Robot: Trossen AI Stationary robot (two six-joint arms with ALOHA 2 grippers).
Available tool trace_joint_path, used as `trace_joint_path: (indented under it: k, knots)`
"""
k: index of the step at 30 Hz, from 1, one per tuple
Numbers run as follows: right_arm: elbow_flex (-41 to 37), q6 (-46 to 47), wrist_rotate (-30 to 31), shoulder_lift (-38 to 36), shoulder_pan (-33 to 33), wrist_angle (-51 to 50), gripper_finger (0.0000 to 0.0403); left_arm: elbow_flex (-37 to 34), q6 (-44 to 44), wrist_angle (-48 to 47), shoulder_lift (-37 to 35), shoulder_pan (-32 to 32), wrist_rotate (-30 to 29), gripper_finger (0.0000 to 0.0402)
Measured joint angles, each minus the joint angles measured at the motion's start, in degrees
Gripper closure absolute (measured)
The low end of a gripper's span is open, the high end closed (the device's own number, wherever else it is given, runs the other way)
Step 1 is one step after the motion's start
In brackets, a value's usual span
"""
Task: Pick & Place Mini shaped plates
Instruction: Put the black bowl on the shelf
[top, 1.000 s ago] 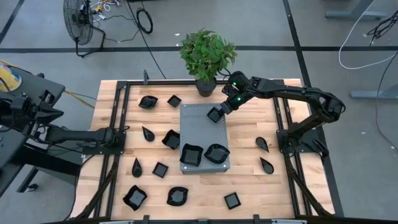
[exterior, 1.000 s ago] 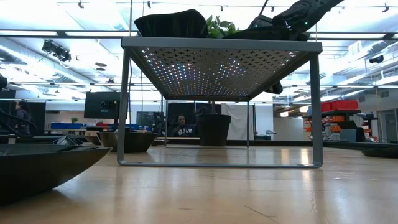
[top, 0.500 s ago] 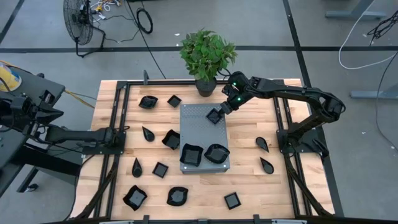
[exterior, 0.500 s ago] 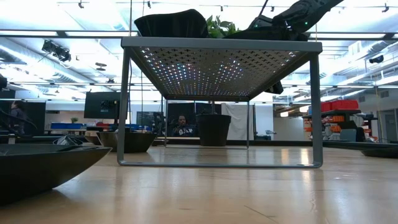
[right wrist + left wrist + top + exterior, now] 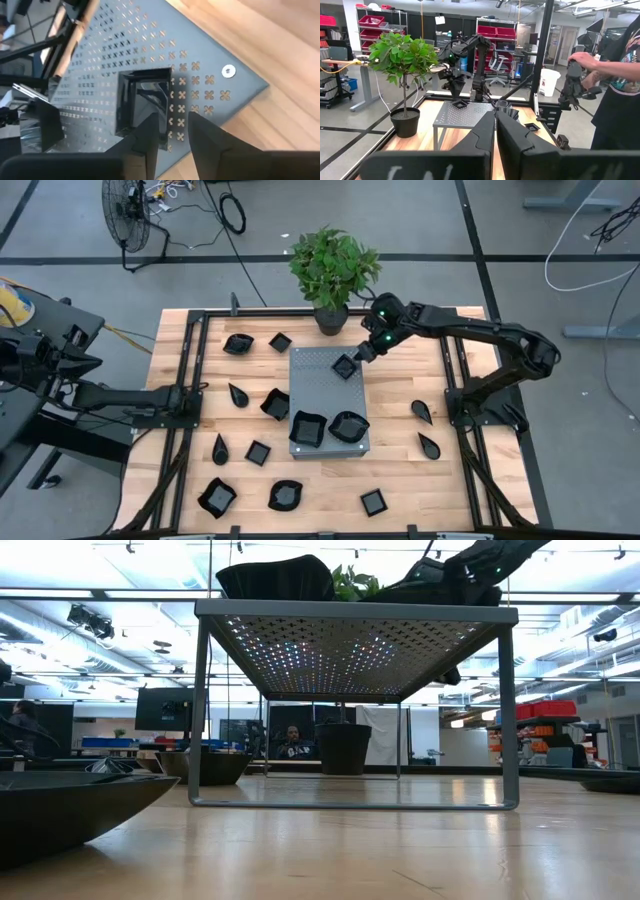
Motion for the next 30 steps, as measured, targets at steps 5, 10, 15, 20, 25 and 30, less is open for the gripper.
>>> trace_joint_path:
  k: [5, 10, 15, 20, 25, 30]
  knots:
    - [0.0, -1.62, 0.1, -4.49, -0.51, -2.48, 0.0286, -0.01, -0.02, -0.01, 0.01, -0.01, 0.0, 0.0378]
    - [0.01, -4.39, 0.73, -10.13, -0.41, -9.51, 0.0278, -0.02, -0.03, 0.0, -0.01, 0.0, 0.0, 0.0378]
    - [0.04, -6.25, 6.44, -14.88, 1.14, -16.87, 0.0275, 0.0, -0.01, 0.0, 0.01, 0.02, 0.0, 0.0378]
    - [0.04, -6.33, 10.03, -17.59, 3.1, -21.52, 0.0275, -0.01, -0.01, -0.01, 0.01, 0.02, 0.0, 0.0378]
    - [-0.34, -6.54, 10.1, -18.94, 4.93, -24.32, 0.0275, -0.02, -0.01, 0.0, -0.01, 0.02, 0.0, 0.0378]
    - [-5.24, -4.11, 10.12, -20.19, 7.38, -24.51, 0.0275, 0.0, -0.03, 0.0, 0.0, 0.01, 0.0, 0.0378]
